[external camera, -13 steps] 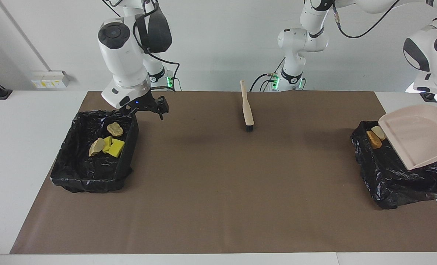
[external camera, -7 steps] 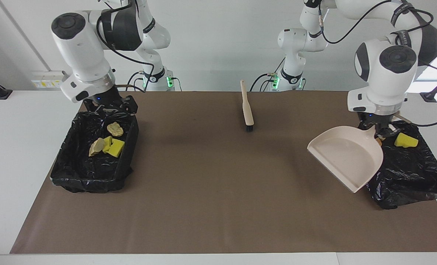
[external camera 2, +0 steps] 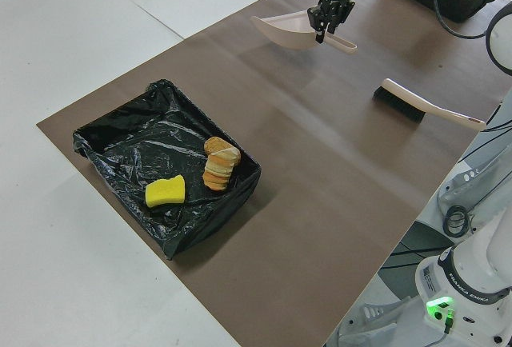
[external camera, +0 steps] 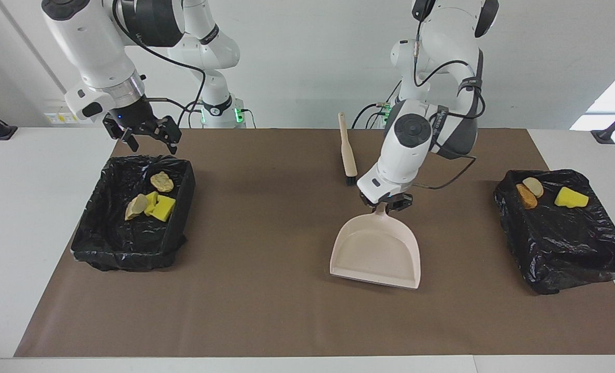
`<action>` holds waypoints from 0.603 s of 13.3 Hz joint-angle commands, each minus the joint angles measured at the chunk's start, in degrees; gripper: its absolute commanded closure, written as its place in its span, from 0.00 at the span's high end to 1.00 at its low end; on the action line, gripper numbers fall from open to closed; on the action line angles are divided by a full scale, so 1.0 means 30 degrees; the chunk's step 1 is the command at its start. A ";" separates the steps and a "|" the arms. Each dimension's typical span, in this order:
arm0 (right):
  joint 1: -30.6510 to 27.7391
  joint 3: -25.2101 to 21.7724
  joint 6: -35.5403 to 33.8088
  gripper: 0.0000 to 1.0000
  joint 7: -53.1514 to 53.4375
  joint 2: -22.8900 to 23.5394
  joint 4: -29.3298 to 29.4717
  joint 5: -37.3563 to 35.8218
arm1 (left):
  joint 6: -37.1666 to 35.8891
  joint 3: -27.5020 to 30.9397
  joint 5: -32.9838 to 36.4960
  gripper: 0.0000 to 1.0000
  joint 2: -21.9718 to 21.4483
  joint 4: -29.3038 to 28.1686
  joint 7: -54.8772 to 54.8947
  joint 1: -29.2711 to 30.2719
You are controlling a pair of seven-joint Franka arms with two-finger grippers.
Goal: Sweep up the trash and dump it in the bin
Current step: 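Place the empty dustpan on the table center with the left gripper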
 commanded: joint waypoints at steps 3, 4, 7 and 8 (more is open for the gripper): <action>0.0018 -0.0078 0.0787 1.00 -0.0191 -0.0451 -0.0603 0.0069 | -0.0008 -0.0203 -0.0201 0.00 0.2546 0.2833 -0.3387 -0.0974; 0.0018 -0.0078 0.0759 1.00 -0.0017 -0.0335 -0.0458 0.0041 | 0.0079 -0.0263 -0.0084 0.00 0.2814 0.2810 -0.3540 -0.1004; -0.0070 -0.0136 0.0700 1.00 0.0072 -0.0333 -0.0427 0.0304 | 0.1623 -0.0293 -0.0607 0.00 0.2933 0.2488 -0.3629 -0.0916; -0.0070 -0.0107 0.0700 1.00 0.0043 -0.0333 -0.0427 0.0304 | 0.2184 -0.0293 -0.0842 0.00 0.3050 0.2285 -0.3600 -0.0800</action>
